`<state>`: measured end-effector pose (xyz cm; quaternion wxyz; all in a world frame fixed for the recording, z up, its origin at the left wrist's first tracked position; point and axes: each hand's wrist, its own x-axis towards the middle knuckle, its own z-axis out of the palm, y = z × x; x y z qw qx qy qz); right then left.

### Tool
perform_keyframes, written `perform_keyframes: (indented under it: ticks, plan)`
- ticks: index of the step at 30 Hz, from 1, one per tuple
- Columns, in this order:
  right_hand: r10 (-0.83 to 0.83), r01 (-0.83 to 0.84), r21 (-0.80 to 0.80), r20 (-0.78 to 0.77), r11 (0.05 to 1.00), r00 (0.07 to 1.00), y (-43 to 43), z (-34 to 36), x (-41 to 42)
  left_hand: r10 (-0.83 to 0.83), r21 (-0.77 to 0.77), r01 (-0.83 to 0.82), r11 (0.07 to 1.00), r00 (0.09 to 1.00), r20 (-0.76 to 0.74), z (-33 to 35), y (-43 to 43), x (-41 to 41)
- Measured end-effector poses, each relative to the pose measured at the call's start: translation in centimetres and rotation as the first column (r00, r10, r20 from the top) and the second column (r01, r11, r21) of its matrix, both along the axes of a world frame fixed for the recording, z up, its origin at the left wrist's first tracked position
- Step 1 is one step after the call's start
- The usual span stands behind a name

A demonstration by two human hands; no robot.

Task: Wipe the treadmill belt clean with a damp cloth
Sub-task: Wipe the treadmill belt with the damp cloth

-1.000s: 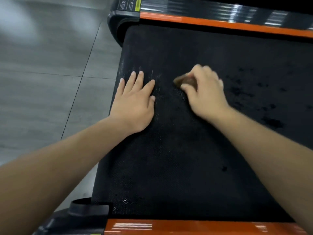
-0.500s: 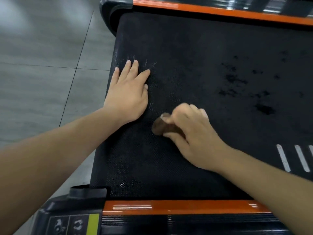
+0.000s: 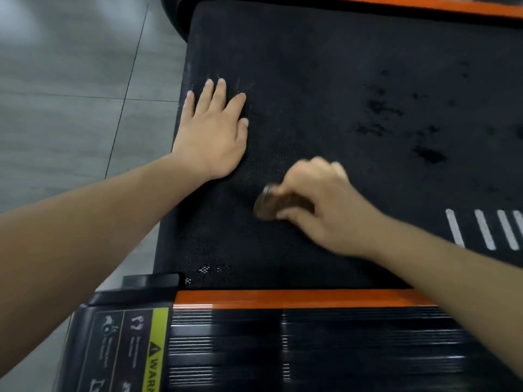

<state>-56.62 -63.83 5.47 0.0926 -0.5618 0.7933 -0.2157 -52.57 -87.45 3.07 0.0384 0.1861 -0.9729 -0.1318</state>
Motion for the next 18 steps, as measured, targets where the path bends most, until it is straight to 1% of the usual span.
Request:
perform_keyframes:
  ticks: [1,3,4,5,8,9,10,11,13,14,15,16,17,18]
  plan:
    - [-0.101,0.101,-0.013,-0.028,0.995,0.994,-0.4,-0.1,-1.6,0.002,0.000,-0.002,1.000,1.000,0.003,0.0,0.0,0.0]
    - [-0.277,0.276,-0.061,-0.011,0.959,0.961,-0.7,-0.2,-3.2,0.008,0.009,-0.008,1.000,1.000,0.012,0.1,0.1,0.1]
    - [-0.296,0.296,-0.079,0.009,0.952,0.955,-0.4,-0.3,-2.8,0.010,0.012,-0.011,1.000,1.000,0.015,0.2,0.2,0.1]
    - [-0.253,0.255,-0.085,0.030,0.963,0.967,0.1,-0.3,-1.7,0.011,0.014,-0.011,1.000,1.000,0.016,0.2,0.2,0.2]
    - [-0.001,0.004,-0.027,0.101,1.000,0.995,2.3,-0.3,2.0,0.019,0.022,-0.019,1.000,1.000,0.016,0.2,0.2,0.0]
    - [0.032,-0.031,-0.006,0.103,0.999,0.994,2.6,-0.2,1.5,0.028,0.027,-0.028,0.999,0.999,0.020,0.4,0.3,0.0]
    - [0.020,-0.019,-0.003,0.064,1.000,0.998,2.6,-0.2,0.2,0.037,0.027,-0.038,0.999,0.999,0.022,0.5,0.5,0.0]
    - [-0.051,0.051,-0.017,0.008,0.999,0.999,2.3,-0.3,-1.6,0.042,0.021,-0.042,0.999,0.999,0.021,0.7,0.7,-0.2]
    - [-0.290,0.285,-0.064,-0.082,0.956,0.954,1.8,-0.2,-5.6,0.023,0.002,-0.023,1.000,1.000,0.012,0.9,1.4,-0.4]
    - [-0.388,0.382,-0.089,-0.081,0.920,0.918,1.8,-0.2,-6.6,0.003,-0.001,-0.003,1.000,1.000,0.005,0.9,1.7,-0.6]
    - [-0.434,0.426,-0.104,-0.064,0.899,0.899,1.9,-0.3,-6.5,-0.016,0.006,0.016,1.000,1.000,0.003,0.9,1.8,-0.9]
    - [-0.419,0.412,-0.114,-0.042,0.904,0.907,2.1,-0.4,-5.5,-0.028,0.018,0.028,0.999,1.000,0.001,0.9,1.9,-1.5]
    - [-0.346,0.341,-0.116,-0.022,0.933,0.938,2.4,-0.6,-3.7,-0.033,0.030,0.033,0.999,0.999,0.001,0.9,1.9,-2.1]
    - [-0.236,0.234,-0.106,-0.002,0.966,0.972,2.7,-0.6,-1.8,-0.028,0.045,0.028,0.999,1.000,0.005,0.9,1.9,-2.8]
